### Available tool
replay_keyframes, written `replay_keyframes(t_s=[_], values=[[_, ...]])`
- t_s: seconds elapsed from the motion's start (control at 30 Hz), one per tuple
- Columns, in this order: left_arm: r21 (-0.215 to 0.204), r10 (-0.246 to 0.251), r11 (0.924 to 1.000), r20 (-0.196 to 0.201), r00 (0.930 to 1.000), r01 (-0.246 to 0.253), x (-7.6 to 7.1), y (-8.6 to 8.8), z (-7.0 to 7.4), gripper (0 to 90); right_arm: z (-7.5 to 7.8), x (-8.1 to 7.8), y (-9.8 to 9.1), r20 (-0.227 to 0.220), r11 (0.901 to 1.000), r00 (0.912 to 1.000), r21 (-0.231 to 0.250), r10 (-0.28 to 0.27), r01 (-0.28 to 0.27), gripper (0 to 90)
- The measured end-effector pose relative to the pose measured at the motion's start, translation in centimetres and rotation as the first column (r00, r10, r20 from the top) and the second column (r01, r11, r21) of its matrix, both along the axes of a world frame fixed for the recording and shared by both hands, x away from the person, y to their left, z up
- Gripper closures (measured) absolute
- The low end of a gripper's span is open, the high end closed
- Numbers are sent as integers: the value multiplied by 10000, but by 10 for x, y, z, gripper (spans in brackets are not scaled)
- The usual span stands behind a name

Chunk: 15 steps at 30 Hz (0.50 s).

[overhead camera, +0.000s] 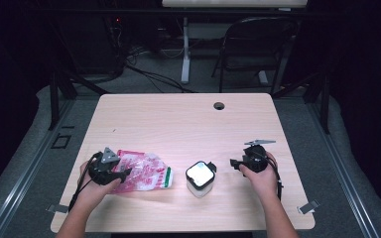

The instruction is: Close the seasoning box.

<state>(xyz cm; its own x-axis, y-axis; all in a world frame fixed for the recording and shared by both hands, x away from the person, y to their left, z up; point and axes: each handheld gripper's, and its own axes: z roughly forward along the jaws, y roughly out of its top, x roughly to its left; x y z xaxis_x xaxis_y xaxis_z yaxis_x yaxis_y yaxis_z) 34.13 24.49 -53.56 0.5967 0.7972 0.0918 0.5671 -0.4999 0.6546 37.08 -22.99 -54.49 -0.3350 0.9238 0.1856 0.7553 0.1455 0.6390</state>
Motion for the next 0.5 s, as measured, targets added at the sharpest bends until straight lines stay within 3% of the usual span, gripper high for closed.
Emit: replay_keyframes(t_s=[0.5], values=[[-42,118,9999,27,9999,-118,2,2,0,402,3,-1,1,-100,10000,9999,18,87,-87,401]])
